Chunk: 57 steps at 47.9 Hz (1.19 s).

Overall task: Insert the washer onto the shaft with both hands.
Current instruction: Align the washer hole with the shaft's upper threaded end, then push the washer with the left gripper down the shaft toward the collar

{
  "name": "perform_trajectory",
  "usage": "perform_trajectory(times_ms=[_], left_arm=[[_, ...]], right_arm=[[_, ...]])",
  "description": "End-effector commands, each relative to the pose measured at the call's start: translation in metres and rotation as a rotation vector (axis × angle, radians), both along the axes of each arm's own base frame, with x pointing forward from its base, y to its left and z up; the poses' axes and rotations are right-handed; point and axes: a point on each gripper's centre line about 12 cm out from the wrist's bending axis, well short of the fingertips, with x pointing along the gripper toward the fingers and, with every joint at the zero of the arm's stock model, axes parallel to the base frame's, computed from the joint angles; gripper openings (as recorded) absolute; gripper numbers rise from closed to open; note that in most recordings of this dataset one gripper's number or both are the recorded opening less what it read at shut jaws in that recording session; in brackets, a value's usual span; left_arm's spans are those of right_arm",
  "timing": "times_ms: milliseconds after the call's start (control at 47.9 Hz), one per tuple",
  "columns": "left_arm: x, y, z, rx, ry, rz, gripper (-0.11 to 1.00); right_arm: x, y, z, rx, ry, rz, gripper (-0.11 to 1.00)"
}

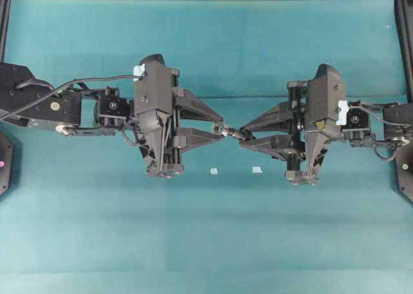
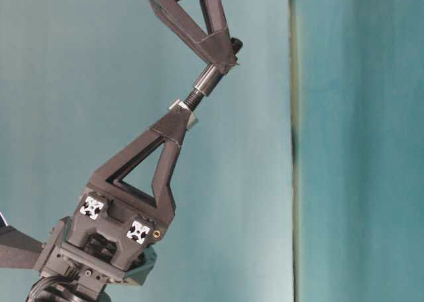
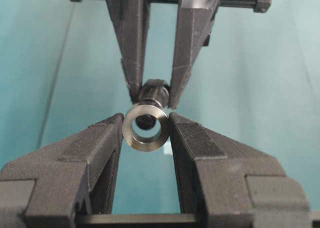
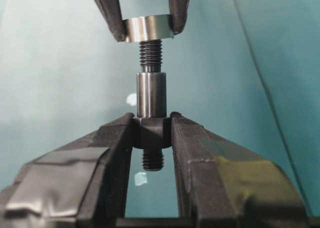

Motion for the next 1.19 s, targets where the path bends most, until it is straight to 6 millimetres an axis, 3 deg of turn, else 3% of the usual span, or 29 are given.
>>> perform_trajectory(times_ms=[0,564,1170], left_arm=[[0.003,0.000,0.010,0.003,-0.031,-0.001,0.37],[0.017,0.001,0.002,0.003,-0.015,-0.001,0.37],[0.019,-0.001,0.000,0.003,-0.009,-0.006,0.37]], right_arm=[[0.004,-0.001,0.011,0.002,-0.040,-0.005,0.00],[0.005,-0.001,0.012,0.001,-0.052,-0.006,0.00],[0.006,-0.001,0.013,-0.004,-0.055,-0.005,0.00]])
